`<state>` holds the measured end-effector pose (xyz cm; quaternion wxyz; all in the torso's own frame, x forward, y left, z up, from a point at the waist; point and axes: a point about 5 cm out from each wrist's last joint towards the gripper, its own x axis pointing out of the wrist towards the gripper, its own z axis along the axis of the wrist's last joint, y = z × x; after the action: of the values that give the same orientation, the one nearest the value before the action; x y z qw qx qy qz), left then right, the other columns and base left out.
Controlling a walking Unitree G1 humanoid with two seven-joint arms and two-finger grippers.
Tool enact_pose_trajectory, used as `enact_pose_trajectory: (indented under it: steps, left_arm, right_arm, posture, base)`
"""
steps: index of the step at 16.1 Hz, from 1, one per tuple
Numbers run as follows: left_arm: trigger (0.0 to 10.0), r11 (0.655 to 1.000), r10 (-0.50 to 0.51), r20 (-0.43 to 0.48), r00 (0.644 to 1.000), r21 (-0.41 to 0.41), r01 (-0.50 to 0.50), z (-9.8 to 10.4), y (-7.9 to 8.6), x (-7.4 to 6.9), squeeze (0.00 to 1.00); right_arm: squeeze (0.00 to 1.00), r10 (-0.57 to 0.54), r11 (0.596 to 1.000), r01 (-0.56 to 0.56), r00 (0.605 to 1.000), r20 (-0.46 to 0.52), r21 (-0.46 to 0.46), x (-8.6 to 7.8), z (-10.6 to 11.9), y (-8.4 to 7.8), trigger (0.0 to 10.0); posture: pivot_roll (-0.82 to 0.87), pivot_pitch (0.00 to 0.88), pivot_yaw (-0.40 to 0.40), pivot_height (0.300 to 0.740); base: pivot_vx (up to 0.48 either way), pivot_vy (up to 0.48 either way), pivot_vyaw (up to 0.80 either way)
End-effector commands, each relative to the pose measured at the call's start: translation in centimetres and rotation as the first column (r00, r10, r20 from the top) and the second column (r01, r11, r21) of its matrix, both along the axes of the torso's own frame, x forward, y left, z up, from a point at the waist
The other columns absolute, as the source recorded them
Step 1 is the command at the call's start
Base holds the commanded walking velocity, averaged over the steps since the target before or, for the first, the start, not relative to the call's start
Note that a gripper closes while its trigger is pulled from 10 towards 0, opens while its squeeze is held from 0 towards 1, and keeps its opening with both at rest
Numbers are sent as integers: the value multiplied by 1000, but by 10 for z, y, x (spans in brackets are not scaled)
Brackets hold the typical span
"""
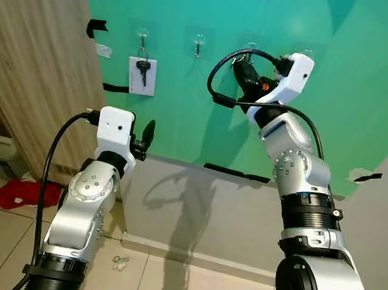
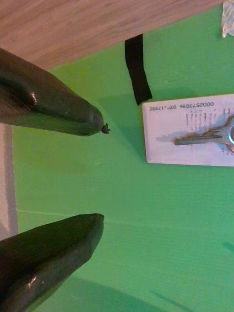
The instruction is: Hang keys on a hook
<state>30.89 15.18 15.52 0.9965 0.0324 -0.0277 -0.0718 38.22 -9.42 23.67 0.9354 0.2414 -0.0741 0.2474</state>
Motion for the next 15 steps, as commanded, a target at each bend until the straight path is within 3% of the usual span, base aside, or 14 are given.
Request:
enact_pose_trajectory:
  steps: [1,4,5,6,9,15]
  left_arm:
    - [10000,1000,-11,-1,1000,3,11,2,-1,2,0]
    - [10000,997,-73,26,997,8,73,3,-6,-2,0]
    - [10000,990,-137,54,989,17,137,5,-12,-6,0]
    - [10000,964,-263,104,959,-10,266,6,-27,-14,0]
    - [10000,914,-391,133,911,-60,401,8,-39,-18,0]
    - [10000,851,-507,178,843,-49,522,8,-54,-30,0]
  right_arm:
    - [0,-58,998,59,998,-19,25,1,-1,-15,0]
    - [0,-81,996,80,997,-6,-47,-5,-7,-19,0]
    - [0,-88,991,90,996,23,-101,-8,-8,-20,0]
    - [0,-80,982,89,995,57,-164,-13,-11,-19,0]
    - [0,-75,982,86,995,70,-171,-17,-9,-18,0]
    - [0,51,981,-21,987,152,-190,-31,8,-2,0]
  posture:
    - [-9,0,30,740]
    - [-12,0,32,740]
    - [-12,0,34,740]
    - [-15,0,34,740]
    - [-21,0,36,740]
    - [-21,0,34,740]
  base:
    - [0,0,0]
    - [0,0,0]
    - [0,0,0]
    - [0,0,0]
    - [0,0,0]
    - [0,0,0]
